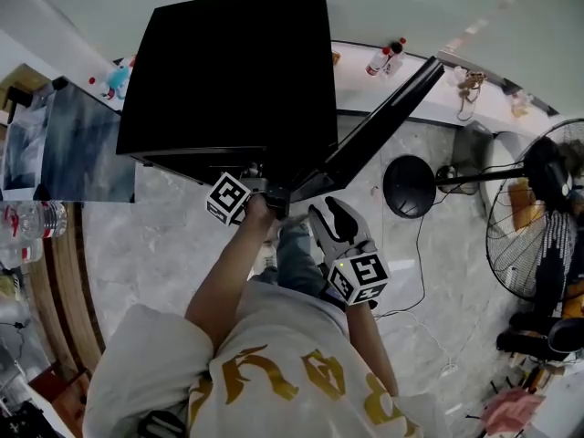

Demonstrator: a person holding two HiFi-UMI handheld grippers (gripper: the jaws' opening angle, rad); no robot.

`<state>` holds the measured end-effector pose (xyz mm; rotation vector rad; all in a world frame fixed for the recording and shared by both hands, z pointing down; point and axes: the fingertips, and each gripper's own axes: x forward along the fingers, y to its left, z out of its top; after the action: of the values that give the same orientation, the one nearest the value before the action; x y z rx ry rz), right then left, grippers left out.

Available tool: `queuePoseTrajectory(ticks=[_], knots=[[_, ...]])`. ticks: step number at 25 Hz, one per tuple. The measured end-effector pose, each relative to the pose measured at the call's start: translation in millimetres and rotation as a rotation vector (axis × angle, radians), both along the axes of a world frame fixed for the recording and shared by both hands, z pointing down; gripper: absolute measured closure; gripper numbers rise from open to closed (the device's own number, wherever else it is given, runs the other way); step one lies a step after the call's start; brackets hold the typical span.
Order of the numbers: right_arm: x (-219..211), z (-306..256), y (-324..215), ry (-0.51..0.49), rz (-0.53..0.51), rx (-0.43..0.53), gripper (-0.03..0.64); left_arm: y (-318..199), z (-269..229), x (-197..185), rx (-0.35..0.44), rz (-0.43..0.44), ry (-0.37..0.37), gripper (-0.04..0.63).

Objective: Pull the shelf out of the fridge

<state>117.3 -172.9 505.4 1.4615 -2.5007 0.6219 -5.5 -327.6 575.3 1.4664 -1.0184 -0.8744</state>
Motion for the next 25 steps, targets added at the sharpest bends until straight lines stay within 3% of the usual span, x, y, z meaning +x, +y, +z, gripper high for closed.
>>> queuePoseTrajectory(ticks=[12,15,20,25], knots=[[-6.9,7.7,1.6,-0.003,-0.021,-0.016,0.442,-22.6,6.8,-6.1,-0.020,-0.064,0.075,0.454],[-5.9,6.5,2.1,-0.002,-0.021,-0.014,0.443,-23.3,11.9,-12.0,-0.032,-0.091,0.105,0.505],[-2.1,1.8,-0.1,-0.039,-0.007,-0.010,0.445,-26.5,6.0,-10.6,-0.003,-0.069,0.090,0.571],[-8.2,2.2,2.2,-0.050,-0.019,-0.011,0.448,-26.8,6.4,-9.5,-0.016,-0.048,0.109,0.580]])
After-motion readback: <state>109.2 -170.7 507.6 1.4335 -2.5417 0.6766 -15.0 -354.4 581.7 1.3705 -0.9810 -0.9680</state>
